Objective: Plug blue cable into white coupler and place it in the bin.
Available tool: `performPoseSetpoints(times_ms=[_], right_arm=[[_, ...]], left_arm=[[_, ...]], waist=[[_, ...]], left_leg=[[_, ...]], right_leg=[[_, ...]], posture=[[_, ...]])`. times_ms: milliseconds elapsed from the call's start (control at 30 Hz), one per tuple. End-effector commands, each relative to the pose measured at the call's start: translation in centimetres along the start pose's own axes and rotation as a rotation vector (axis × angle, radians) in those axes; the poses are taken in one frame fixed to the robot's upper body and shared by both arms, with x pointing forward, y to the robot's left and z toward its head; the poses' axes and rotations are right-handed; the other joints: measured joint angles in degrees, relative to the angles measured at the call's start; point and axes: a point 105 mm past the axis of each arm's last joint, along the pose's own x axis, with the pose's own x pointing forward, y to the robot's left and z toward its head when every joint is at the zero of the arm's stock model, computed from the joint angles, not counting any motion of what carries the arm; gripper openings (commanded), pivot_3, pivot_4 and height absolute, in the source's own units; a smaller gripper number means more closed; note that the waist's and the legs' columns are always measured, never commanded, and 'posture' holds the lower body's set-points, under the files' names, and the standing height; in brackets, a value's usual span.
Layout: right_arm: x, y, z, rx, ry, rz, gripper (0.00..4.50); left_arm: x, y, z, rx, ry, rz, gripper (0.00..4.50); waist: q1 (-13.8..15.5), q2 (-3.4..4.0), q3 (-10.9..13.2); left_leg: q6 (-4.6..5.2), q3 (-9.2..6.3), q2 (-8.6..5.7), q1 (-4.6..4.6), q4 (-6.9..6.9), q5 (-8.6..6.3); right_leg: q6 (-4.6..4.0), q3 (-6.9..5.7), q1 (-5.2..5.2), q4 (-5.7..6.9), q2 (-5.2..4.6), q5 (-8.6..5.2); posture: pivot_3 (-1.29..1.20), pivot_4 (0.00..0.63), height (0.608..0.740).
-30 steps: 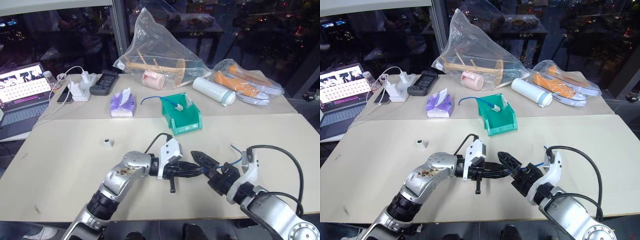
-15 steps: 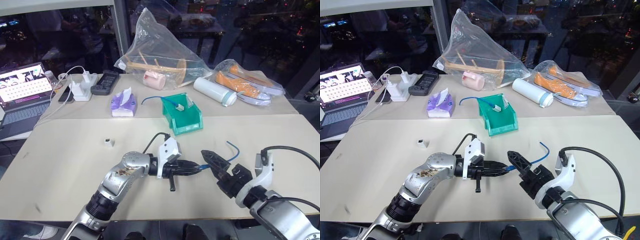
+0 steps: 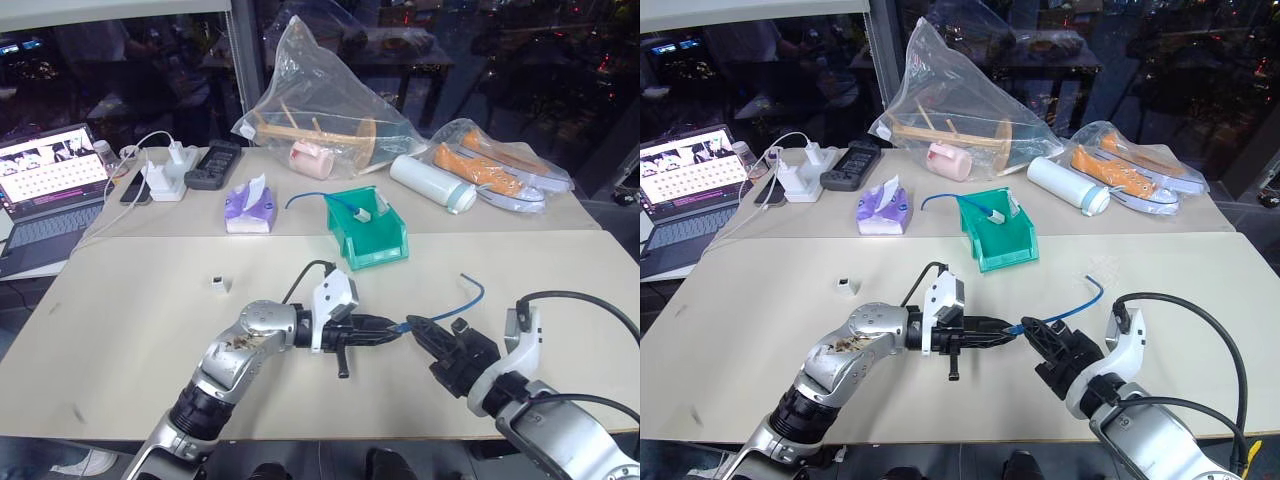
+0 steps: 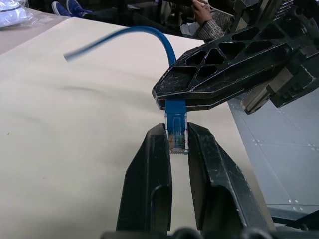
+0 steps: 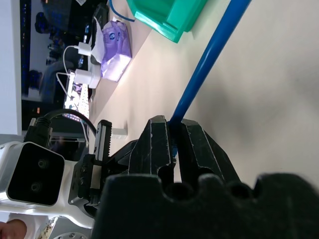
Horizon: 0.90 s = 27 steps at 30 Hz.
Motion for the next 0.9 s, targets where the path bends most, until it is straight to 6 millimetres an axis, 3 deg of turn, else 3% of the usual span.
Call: performPoseSetpoints(times_ms=[33, 400, 567, 633, 667, 900], right_arm=[[-0.5, 2.1, -0.9, -0.004, 0.033, 0.118, 0.04], [-0.3, 2.5, -0.4, -0.008, 0.004, 0.152, 0.04], [0.1, 1.5, 2.0, -0.072, -0.121, 0.096, 0.04], [0.2, 1.4, 2.0, -0.071, -0.121, 0.095, 0.00], [0.4, 1.4, 1.8, -0.069, -0.112, 0.103, 0.00], [1.3, 1.7, 1.5, -0.066, -0.074, 0.143, 0.00]], left_arm=[[0.5, -0.8, 0.4, 0.010, -0.019, -0.030, 0.06], [-0.2, -0.4, 0.2, -0.033, -0.011, 0.027, 0.06], [-4.1, 2.7, 0.3, -0.035, 0.000, 0.211, 0.06], [-5.2, 3.0, 0.4, -0.078, -0.015, 0.230, 1.09], [-5.7, 2.8, 0.2, -0.089, -0.010, 0.230, 1.28], [-10.2, 2.9, -1.1, -0.067, 0.045, 0.404, 3.88]], waist=[[0.0, 0.00, 0.0], [0.0, 0.00, 0.0], [0.0, 0.00, 0.0], [-0.1, 0.00, 0.0], [-0.3, 0.00, 0.0], [0.1, -0.07, 0.0]], left_leg=[[0.00, 0.00, 0.00, 0.00, 0.00, 0.00], [0.00, 0.00, 0.00, 0.00, 0.00, 0.00], [0.00, 0.00, 0.00, 0.01, 0.00, 0.00], [0.00, 0.00, 0.00, 0.02, 0.00, 0.00], [0.00, 0.00, 0.00, 0.03, 0.00, 0.00], [0.00, -0.01, 0.03, 0.05, -0.12, 0.00]], right_leg=[[0.00, 0.00, 0.00, 0.00, 0.00, 0.00], [0.00, 0.00, -0.01, 0.00, 0.00, 0.00], [0.00, 0.00, -0.01, 0.01, 0.00, 0.00], [-0.01, 0.00, -0.02, 0.01, 0.00, -0.01], [-0.02, 0.00, -0.01, 0.01, 0.00, -0.01], [-0.07, 0.00, -0.07, 0.04, 0.03, -0.09]], posture=[[0.00, 0.150, 0.740], [0.00, 0.150, 0.740], [0.00, 0.150, 0.740], [0.00, 0.150, 0.740], [0.00, 0.150, 0.740], [0.00, 0.150, 0.740]])
